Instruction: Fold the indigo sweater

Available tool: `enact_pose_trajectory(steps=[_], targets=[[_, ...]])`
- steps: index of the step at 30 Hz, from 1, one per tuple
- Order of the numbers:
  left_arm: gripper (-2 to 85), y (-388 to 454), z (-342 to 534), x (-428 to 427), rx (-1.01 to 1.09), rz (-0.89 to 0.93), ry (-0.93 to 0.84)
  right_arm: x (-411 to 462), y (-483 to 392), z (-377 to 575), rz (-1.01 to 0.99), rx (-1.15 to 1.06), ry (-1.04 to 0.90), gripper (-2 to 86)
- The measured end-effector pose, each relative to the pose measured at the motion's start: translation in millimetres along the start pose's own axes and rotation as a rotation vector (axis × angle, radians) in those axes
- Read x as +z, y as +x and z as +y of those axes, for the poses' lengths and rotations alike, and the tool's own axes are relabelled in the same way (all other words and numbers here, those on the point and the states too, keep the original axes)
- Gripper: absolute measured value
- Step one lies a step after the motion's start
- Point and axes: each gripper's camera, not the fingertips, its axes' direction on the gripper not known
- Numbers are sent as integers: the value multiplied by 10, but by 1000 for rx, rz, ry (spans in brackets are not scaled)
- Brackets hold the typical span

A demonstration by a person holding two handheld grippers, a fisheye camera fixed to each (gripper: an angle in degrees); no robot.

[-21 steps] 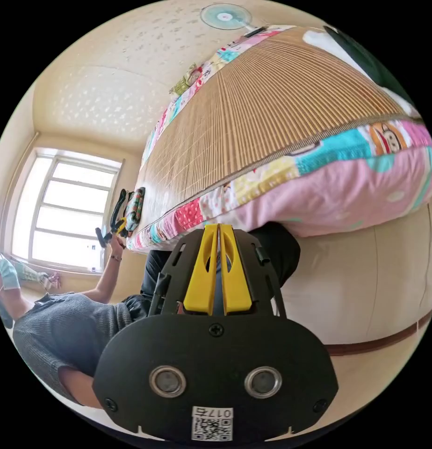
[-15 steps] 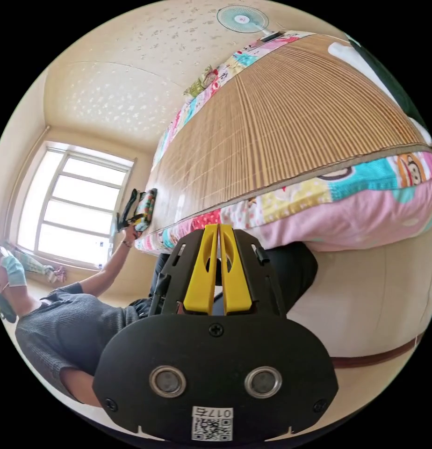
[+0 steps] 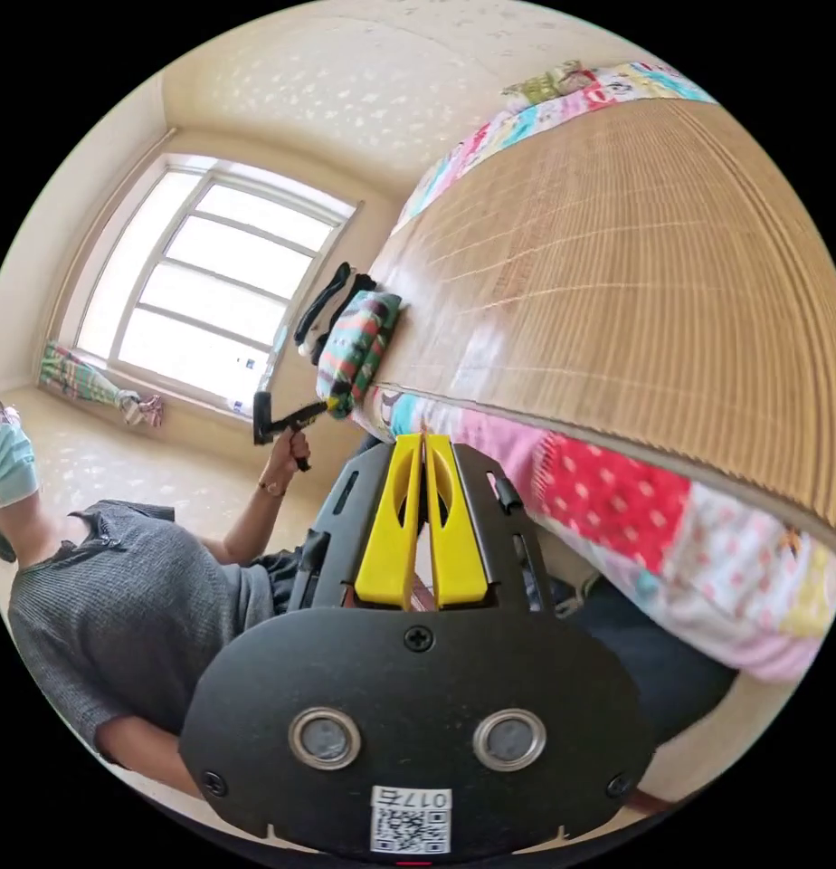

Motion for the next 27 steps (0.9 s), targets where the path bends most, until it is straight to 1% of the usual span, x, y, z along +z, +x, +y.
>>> enact_pose_trajectory(steps=[1,2,4,6,7,8,10,11,12,13,15,16,17,19,21,22,23,24,25,26,27], targets=[[36,37,82,8,15,26,-19,271,30,-104,-49,-34,9,55],[38,105,221,26,55,73,-66,415,54,-162,-69,-42,8,66],[42,156,354,44,101,138,-152,992,127,-410,-105,-41,8,111],[48,95,408,-13,72,211,-234,1372,94,-574,-77,-75,10,127],[47,62,408,-49,52,223,-241,1597,36,-654,-38,-115,15,124],[51,-7,397,-150,16,255,-231,1702,2,-684,-28,-139,18,123],[66,-96,358,-373,-29,301,-162,2130,-126,-770,-75,-229,-48,62],[77,-117,320,-536,-42,309,-98,2228,-164,-775,-92,-251,-69,48],[79,-99,268,-672,-37,295,-44,2396,-259,-755,-94,-289,-88,30],[80,-78,232,-726,-31,279,-24,2563,-365,-722,-52,-312,-108,23],[97,27,25,-826,-8,172,17,2814,-526,-681,-14,-373,-170,19],[103,49,-41,-827,-5,147,21,2903,-590,-640,53,-380,-165,21],[110,86,-183,-809,3,132,11,2904,-602,-610,101,-368,-132,21],[113,158,-390,-777,37,181,-13,2750,-540,-461,253,-317,54,42],[112,271,-540,-774,86,240,20,2696,-392,-428,339,-283,109,78],[112,296,-566,-761,93,244,25,2761,-243,-480,368,-254,60,109],[112,338,-617,-706,102,244,24,2825,-152,-520,372,-237,15,110],[112,366,-669,-615,103,240,10,2981,24,-589,361,-202,-78,114],[113,374,-694,-564,99,239,-1,3133,157,-621,313,-194,-148,101],[113,381,-744,-451,87,242,-22,3196,188,-617,270,-216,-168,94],[114,379,-788,-354,71,244,-32,3290,211,-593,278,-231,-175,82]])
